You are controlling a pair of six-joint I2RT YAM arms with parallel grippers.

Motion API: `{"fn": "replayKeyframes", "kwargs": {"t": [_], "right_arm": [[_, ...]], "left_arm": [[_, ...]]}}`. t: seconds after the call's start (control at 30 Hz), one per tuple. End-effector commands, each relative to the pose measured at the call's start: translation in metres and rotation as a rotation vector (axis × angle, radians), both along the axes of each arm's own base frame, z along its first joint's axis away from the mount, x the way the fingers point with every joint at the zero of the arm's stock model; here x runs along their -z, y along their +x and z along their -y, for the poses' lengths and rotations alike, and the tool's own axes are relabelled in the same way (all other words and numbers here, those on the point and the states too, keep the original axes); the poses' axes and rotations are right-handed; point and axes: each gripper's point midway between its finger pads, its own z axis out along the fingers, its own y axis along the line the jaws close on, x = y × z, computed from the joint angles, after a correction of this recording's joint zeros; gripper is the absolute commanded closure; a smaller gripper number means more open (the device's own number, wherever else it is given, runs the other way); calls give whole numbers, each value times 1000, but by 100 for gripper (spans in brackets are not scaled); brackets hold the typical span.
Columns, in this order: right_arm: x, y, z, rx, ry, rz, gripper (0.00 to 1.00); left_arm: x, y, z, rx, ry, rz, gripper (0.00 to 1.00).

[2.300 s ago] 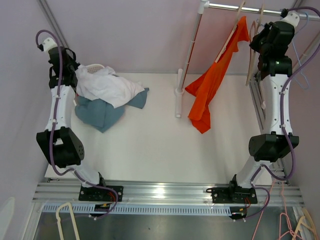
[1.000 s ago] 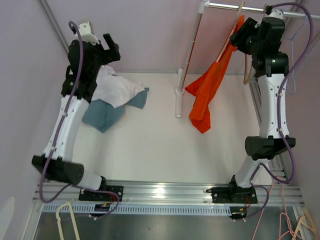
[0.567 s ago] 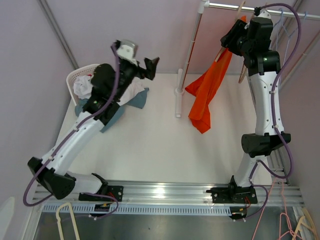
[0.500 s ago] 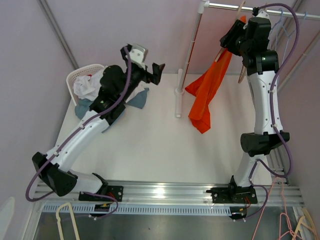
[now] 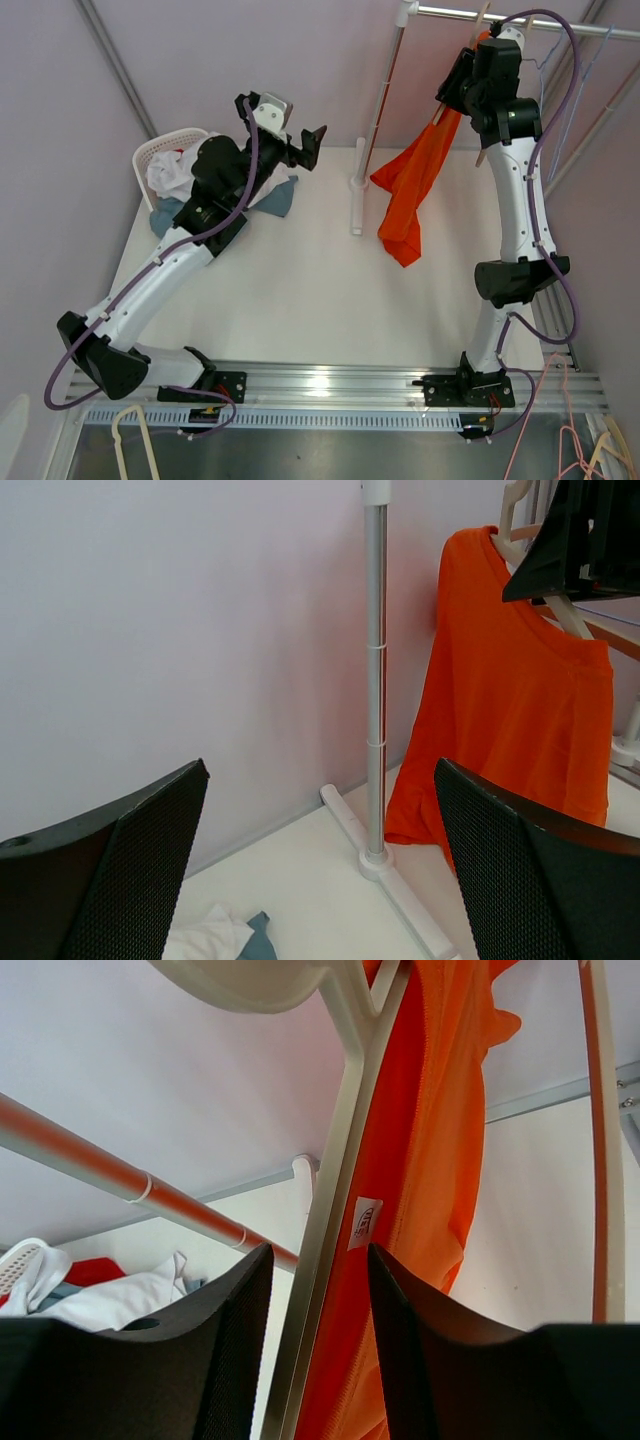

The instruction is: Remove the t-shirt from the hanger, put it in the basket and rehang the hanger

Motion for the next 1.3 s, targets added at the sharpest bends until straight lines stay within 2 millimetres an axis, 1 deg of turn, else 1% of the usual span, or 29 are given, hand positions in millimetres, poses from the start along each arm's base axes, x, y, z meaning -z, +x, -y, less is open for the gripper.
{"fn": "replayKeyframes", "kwargs": {"t": [0.0,0.1,0.17,0.27,0.37,0.47,0.53,0.6,0.67,0.7,0.8,1.0,1.07,1.1,1.2,1.27], "right_arm": [[-37,-16,8,36,-31,86,53],[-40,-19,11,47,-44,90,53],[-41,-21,13,56,-53,91,55],[-44,-24,16,65,-60,97,61],[-48,-27,15,64,-64,104,63],[-51,-30,16,68,-69,111,71],[-52,-32,16,69,-71,111,71],[-54,-33,15,69,-72,117,70],[-57,-35,15,70,-75,123,74],[-57,-36,15,73,-76,122,85],[-59,-37,15,75,-81,128,100],[-60,-35,16,79,-90,136,100],[-66,-35,14,69,-100,156,100],[-76,-36,12,62,-102,188,100],[-97,-41,10,43,-104,254,100],[-113,-50,8,29,-105,300,100]], "left_arm": [[-23,-11,-7,-8,-28,73,1],[-21,-12,-5,-3,-25,70,1],[-19,-12,-3,0,-24,67,1],[-17,-12,-1,4,-19,63,1],[-16,-12,1,4,-15,65,0],[-16,-13,3,10,-14,65,0],[-12,-12,5,13,-7,58,1],[-12,-12,6,12,-5,59,1],[-13,-12,7,15,-5,59,0],[-12,-13,9,20,-2,58,1],[-10,-12,10,20,3,56,0],[-7,-12,13,29,10,46,0],[-7,-14,14,35,9,47,1],[-8,-15,15,40,8,47,0],[-10,-20,18,53,13,54,1],[-10,-23,22,69,14,52,0]]}}
